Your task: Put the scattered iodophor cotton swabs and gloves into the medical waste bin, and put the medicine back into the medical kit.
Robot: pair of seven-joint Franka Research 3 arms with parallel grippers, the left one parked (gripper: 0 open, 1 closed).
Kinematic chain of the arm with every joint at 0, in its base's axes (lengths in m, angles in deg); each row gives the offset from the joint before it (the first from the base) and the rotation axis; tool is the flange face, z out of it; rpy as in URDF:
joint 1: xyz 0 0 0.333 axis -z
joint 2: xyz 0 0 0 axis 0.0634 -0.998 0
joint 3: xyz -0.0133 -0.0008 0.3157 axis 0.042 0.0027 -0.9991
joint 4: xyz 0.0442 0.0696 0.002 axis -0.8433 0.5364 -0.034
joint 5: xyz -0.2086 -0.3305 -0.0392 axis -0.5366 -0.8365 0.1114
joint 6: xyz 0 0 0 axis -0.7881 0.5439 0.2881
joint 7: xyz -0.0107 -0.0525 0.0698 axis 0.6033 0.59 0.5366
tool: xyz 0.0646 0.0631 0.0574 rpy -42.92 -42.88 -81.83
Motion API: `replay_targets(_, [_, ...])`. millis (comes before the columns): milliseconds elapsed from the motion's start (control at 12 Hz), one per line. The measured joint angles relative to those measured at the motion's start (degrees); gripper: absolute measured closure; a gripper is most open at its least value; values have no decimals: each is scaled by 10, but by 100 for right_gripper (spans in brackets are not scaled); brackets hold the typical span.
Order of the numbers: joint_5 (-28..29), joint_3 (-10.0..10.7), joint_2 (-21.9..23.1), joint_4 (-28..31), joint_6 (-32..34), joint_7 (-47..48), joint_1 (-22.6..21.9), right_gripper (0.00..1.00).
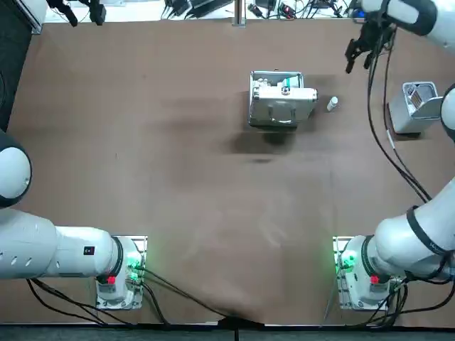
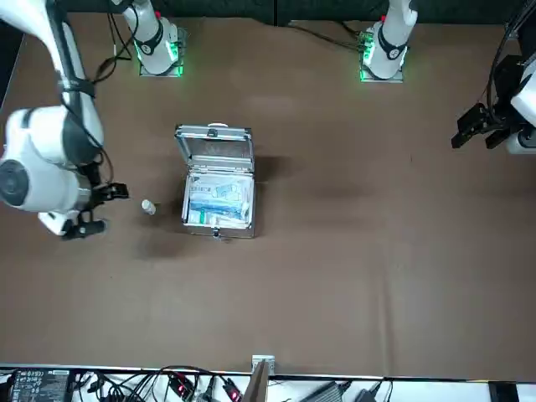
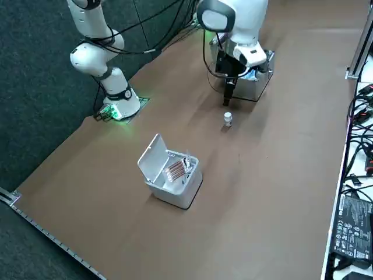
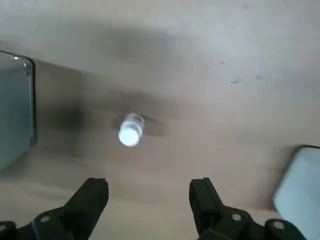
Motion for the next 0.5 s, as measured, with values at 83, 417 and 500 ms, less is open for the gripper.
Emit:
replay_targets(83, [0, 0, -3, 21, -29, 15, -8, 0])
replay_targets(417, [0, 0, -6, 106, -156, 34, -23, 0])
replay_targets(500, [0, 2, -6, 145, -219, 34, -22, 0])
